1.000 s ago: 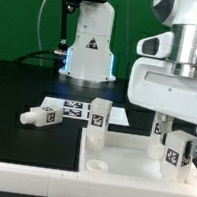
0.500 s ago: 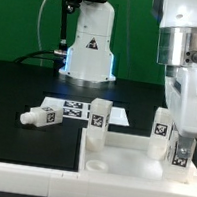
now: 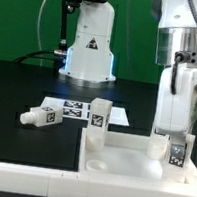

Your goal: Assemble square table

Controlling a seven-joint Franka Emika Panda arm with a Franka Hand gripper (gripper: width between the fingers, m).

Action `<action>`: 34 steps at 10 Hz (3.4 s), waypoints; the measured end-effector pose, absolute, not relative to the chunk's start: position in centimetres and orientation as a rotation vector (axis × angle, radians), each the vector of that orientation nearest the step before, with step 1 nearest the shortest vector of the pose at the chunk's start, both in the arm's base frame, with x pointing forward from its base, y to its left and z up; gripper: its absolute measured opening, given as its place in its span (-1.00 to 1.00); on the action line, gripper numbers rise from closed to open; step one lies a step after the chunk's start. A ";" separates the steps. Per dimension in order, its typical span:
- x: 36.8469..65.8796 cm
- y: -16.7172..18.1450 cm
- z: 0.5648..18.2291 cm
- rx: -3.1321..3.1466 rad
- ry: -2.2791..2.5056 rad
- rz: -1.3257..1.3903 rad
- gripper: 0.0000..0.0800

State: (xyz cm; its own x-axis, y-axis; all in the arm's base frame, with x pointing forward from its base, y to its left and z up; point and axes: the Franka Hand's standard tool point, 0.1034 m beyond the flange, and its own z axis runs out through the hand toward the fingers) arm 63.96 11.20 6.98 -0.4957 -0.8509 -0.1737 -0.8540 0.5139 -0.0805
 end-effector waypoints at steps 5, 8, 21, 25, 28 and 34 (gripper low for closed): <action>64.0 11.4 7.0 -1.405 2.557 0.058 0.24; 64.6 10.6 9.2 -1.608 2.396 0.014 0.60; 64.2 10.6 7.6 -2.614 1.514 -0.072 -0.03; 64.2 9.7 7.6 -2.325 1.930 -0.034 -0.27; 63.8 10.0 7.4 -1.790 2.410 0.044 -0.27; 63.7 10.0 7.6 -1.603 2.547 0.044 0.34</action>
Offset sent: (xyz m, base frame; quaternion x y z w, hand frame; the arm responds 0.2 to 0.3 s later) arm 0.0000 0.0000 0.0000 0.0000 0.0000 0.0000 1.0000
